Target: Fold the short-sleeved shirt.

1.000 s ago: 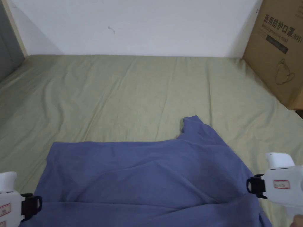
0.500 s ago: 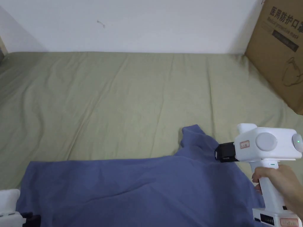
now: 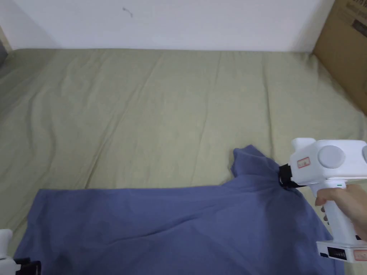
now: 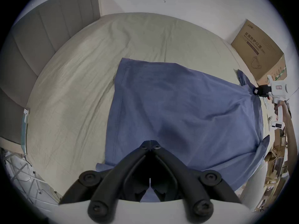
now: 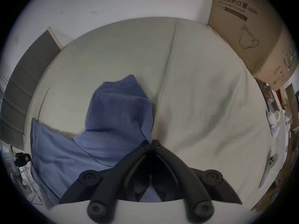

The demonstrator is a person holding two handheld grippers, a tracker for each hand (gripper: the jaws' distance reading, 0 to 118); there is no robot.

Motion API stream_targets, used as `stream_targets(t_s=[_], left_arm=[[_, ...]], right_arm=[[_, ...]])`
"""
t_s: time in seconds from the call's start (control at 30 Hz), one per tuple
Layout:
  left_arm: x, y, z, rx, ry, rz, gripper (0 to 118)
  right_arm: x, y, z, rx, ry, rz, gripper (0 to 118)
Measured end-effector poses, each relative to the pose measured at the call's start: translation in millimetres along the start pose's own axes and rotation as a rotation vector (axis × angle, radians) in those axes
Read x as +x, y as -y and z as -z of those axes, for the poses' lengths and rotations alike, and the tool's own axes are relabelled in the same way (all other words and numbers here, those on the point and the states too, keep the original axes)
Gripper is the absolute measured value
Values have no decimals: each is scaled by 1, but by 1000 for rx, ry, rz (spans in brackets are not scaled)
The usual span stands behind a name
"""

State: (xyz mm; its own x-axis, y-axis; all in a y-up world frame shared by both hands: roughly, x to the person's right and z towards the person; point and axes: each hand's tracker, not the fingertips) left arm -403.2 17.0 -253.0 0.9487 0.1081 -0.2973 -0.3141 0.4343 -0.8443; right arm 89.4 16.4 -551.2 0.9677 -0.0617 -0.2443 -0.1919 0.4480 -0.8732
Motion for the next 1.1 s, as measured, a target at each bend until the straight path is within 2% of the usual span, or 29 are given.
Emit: stream_targets(t_s=[0.13, 0.17, 0.2, 0.23, 0.27, 0.33, 0.47, 0.5, 0.53, 0.57, 0.63, 0.67, 0.7, 0.73, 0.77, 0.8, 0.87, 0.97, 1.1], left_arm=[[-10, -22, -1, 62, 9, -34, 2], [-15, -33, 1, 87, 13, -68, 15], [-18, -46, 2, 113, -4, -113, 59], [-19, -57, 6, 124, -26, -146, 98], [-20, -72, 15, 110, -15, -132, 118], [-25, -99, 22, 132, -2, -134, 109], [-29, -147, 56, 83, -81, -111, 107], [-31, -153, 64, 87, -71, -115, 102], [-34, -159, 71, 78, -67, -121, 93], [-36, -164, 77, 50, -52, -139, 78], [-35, -160, 101, -9, -32, -148, 65], [-32, -158, 108, -44, -126, -108, 59], [-29, -160, 101, 9, -76, -80, 57], [-26, -160, 94, 4, -92, -75, 48], [-24, -161, 79, 25, -86, -68, 15], [-23, -162, 69, 65, -57, -47, 0], [-23, -159, 64, 32, -23, -17, 0], [-19, -148, 42, 28, -57, 17, 0], [-20, -123, 2, 95, -47, 39, 0]], right_arm=[[-1, -1, -7, 11, -1, -4, 0], [-1, -1, -7, 10, 0, -9, 0], [-2, -1, -7, 8, 2, -13, 0], [-2, 0, -7, 6, 0, -11, 0], [2, -1, -5, 6, -9, -9, 0], [3, -1, -3, 2, -11, -5, 0], [7, 0, 0, -2, -18, 1, 0], [8, 1, 1, -5, -20, 3, 0], [10, 1, 2, -7, -19, 5, 0], [12, 1, 3, -10, -19, 5, 0], [13, 2, 5, -13, -20, 11, 0], [12, 2, 5, -16, -24, 16, 0], [12, 3, 3, -17, -25, 19, 0], [11, 3, 0, -15, -25, 19, 0], [11, 3, -5, -10, -25, 15, 0], [10, 2, -12, 5, -30, 10, 0], [9, 0, -27, 25, -34, 7, 0], [7, 2, -55, 66, -43, 0, 0], [6, 19, -103, 104, -25, -56, 0]])
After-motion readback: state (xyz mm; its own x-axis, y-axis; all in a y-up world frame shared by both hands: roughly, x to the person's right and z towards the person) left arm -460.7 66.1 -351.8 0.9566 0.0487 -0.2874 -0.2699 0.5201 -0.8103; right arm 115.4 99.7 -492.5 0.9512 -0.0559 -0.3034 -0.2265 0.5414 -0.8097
